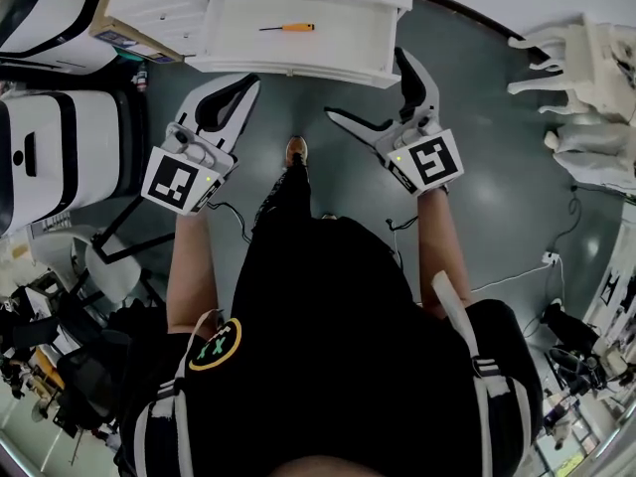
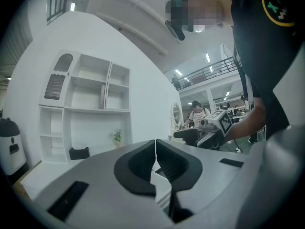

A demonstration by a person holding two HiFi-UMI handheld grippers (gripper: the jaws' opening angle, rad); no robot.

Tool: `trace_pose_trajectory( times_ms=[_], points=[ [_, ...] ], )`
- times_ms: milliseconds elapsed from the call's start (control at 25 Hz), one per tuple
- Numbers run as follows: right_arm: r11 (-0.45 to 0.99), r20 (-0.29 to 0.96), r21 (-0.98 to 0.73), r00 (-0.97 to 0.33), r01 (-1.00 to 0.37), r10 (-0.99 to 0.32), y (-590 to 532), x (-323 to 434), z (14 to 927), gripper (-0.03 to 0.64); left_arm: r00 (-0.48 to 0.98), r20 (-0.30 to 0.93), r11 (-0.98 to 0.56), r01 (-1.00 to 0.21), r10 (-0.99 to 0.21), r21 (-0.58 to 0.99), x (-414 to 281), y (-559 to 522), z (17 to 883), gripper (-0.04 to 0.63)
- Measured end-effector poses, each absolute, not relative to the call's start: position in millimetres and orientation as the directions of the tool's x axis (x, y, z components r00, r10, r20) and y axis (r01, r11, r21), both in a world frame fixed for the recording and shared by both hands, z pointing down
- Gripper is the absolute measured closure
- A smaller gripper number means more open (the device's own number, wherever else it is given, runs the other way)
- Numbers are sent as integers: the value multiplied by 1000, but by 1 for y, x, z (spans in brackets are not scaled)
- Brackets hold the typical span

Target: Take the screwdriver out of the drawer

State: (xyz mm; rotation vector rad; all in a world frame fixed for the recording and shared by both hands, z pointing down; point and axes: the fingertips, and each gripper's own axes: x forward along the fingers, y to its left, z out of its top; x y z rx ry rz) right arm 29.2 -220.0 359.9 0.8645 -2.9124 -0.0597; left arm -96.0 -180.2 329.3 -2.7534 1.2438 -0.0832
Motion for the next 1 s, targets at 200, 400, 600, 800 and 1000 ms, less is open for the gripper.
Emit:
trace_pose_trajectory(
  times_ms=[200,400,600,800,1000],
  points=[
    [851,96,76,-846,-520,-525,-255,3,363,25,668,16,-663,-736,-744,-137,-109,-215,340,574],
    [857,128,91,-847,-508,-516,-283,-17,375,25,665,25,-664,-742,-746,-89,-120,-244,345,574],
    [861,149,91,-848,-501,-509,-313,-35,384,25,676,20,-673,-730,-737,-115,-140,-274,356,574],
    [877,205,127,-853,-463,-480,-346,-54,404,25,677,25,-675,-730,-736,-105,-153,-300,362,574],
    [901,213,150,-876,-407,-432,-371,-80,410,25,677,49,-678,-728,-734,-99,-165,-316,368,574]
  ],
)
